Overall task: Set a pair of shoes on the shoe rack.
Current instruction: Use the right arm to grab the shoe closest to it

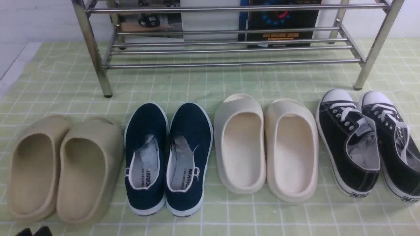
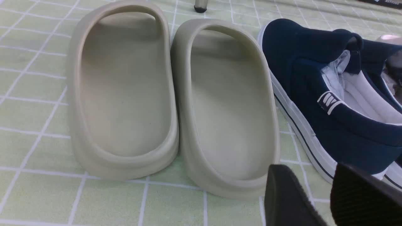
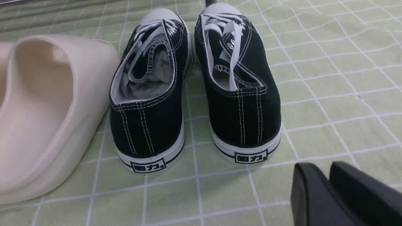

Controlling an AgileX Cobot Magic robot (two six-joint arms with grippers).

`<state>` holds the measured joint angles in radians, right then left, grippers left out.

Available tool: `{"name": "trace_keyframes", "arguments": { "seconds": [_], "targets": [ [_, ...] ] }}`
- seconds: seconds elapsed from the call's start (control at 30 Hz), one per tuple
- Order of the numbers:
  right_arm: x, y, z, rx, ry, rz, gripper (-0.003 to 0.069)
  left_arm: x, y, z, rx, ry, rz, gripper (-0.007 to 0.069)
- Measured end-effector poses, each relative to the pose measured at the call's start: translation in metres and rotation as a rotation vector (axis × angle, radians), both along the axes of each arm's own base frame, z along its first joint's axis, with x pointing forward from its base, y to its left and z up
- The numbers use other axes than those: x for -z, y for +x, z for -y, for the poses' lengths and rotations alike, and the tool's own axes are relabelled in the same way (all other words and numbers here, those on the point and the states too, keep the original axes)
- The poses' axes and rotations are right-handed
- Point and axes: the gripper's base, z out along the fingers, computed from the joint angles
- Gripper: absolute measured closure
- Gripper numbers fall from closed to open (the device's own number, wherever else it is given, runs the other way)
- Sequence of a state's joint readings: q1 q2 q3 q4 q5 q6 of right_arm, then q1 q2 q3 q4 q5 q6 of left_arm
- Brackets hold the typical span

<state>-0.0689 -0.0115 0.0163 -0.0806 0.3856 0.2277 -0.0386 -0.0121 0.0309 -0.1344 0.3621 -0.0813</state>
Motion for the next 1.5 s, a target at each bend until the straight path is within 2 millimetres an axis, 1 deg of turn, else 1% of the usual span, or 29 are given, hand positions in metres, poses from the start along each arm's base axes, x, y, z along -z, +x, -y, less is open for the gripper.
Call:
{"name": "trace_keyframes", "arguments": {
  "seconds": [0.47,1.5],
  "targets": [
    [0.0000,0.0000,0.0000,0.000,0.000,0.000,0.0513,0.0000,0.0000,0.0000,0.000,0.000,0.000,0.0386],
    [-0.0004,0.0001,-0.0001,-0.001,0.003,0.005,0.0475,0.0000,0.0000,0.0000,0.000,0.000,0.000,0.0386]
  ]
}}
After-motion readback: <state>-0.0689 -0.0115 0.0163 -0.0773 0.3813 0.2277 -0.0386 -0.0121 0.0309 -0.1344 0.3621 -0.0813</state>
